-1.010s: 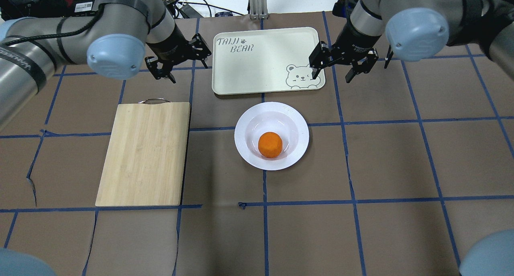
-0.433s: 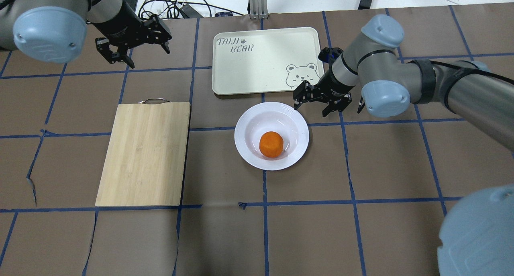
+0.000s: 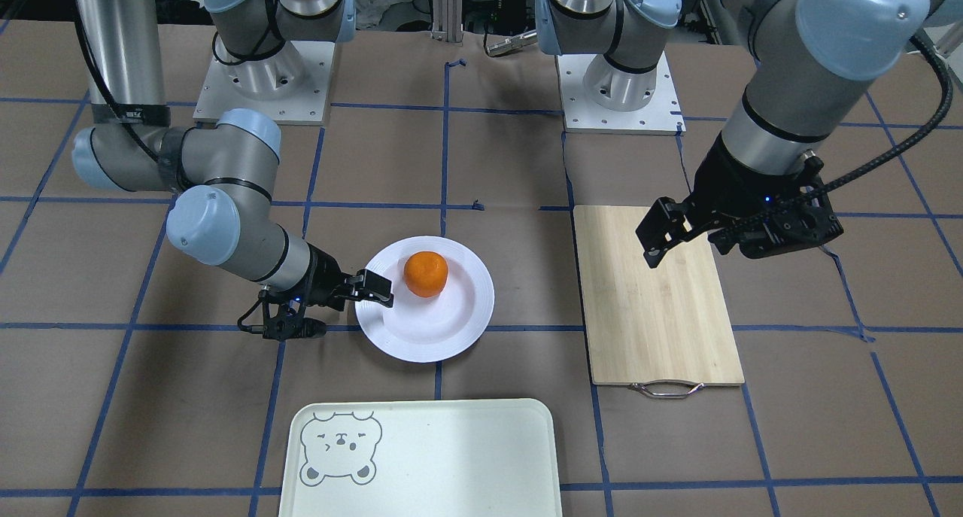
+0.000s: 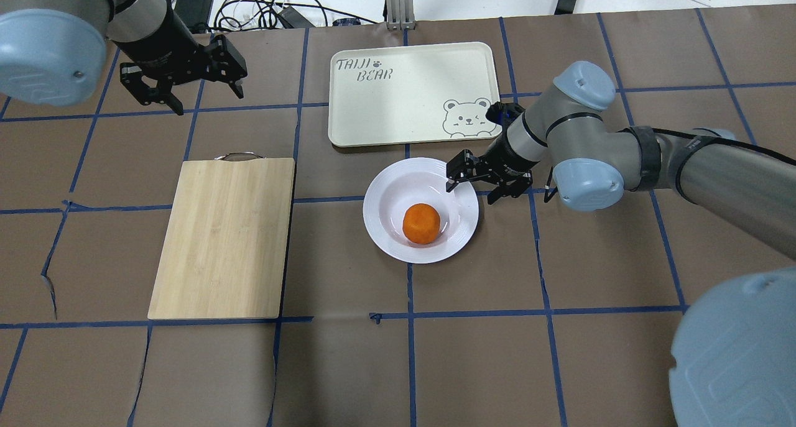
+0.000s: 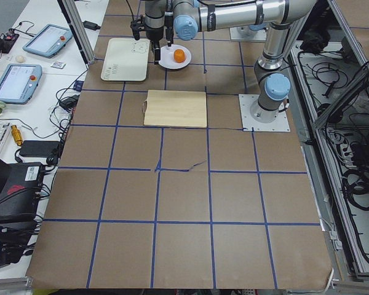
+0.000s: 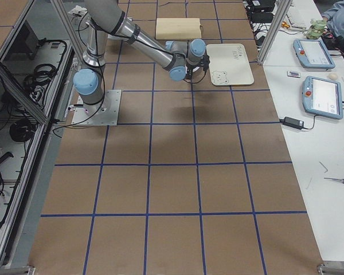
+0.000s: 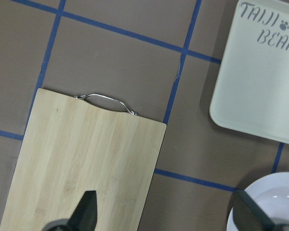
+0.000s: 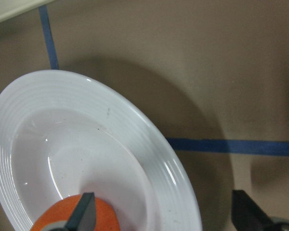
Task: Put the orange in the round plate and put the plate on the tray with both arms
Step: 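Raise the left arm away while the right gripper reaches down to the plate rim, then grip the white plate rim with the right gripper and lift it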
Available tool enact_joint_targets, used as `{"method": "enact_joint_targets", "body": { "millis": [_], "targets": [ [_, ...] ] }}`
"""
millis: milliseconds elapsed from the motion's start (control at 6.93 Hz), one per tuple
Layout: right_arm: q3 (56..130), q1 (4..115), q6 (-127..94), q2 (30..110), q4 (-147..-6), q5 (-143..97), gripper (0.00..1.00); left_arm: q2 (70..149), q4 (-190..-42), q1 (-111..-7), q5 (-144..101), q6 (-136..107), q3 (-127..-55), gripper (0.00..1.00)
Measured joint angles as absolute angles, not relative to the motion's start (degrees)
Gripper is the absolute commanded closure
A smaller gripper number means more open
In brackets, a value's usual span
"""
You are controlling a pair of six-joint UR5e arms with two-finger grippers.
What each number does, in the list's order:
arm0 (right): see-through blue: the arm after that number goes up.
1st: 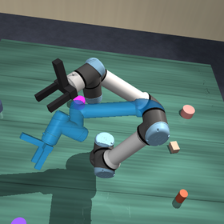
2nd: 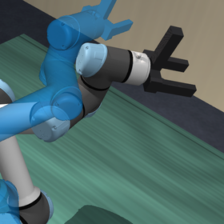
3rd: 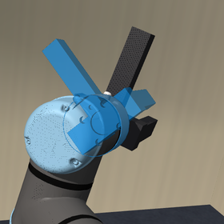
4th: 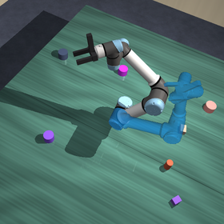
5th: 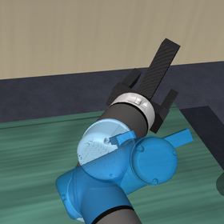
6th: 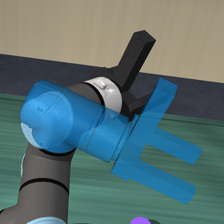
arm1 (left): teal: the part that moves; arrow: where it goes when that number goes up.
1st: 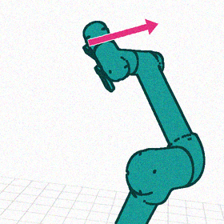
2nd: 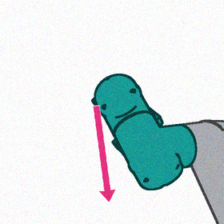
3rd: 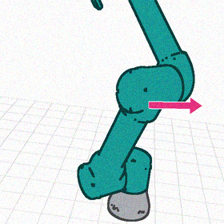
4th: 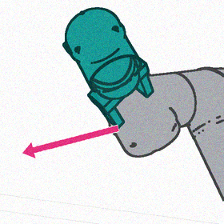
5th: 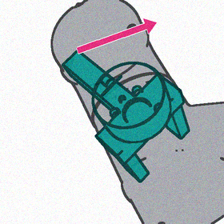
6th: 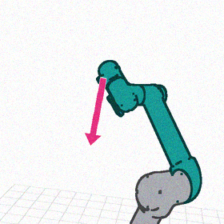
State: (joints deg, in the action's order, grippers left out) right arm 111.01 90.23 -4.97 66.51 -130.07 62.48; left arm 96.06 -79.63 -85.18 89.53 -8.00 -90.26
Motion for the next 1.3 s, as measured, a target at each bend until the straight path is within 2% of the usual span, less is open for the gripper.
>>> {"method": "enact_joint_targets", "body": {
  "millis": [433,577,721,1010,1154,1298],
  "targets": [
    [113.1,90.5,-5.0,65.4,-132.3,60.0,0.02,92.9,-80.5,-85.3,95.4,-7.0,-90.8,0.00],
    [113.5,90.7,-5.2,65.2,-133.1,59.3,0.11,92.4,-80.5,-85.4,95.8,-6.9,-91.0,0.00],
    [113.9,90.8,-5.4,65.1,-133.5,59.1,0.26,92.1,-80.4,-85.4,95.8,-6.9,-90.9,0.00],
    [114.2,90.8,-5.5,64.9,-133.6,59.4,0.63,91.9,-80.5,-85.1,93.8,-6.8,-90.6,0.00],
    [114.2,90.9,-5.5,64.8,-133.6,59.5,0.85,91.9,-80.6,-85.2,93.4,-6.8,-90.8,0.00],
    [114.1,90.9,-5.6,64.7,-133.7,59.4,0.93,91.9,-80.6,-85.3,93.3,-6.8,-91.0,0.00]
  ]
}}
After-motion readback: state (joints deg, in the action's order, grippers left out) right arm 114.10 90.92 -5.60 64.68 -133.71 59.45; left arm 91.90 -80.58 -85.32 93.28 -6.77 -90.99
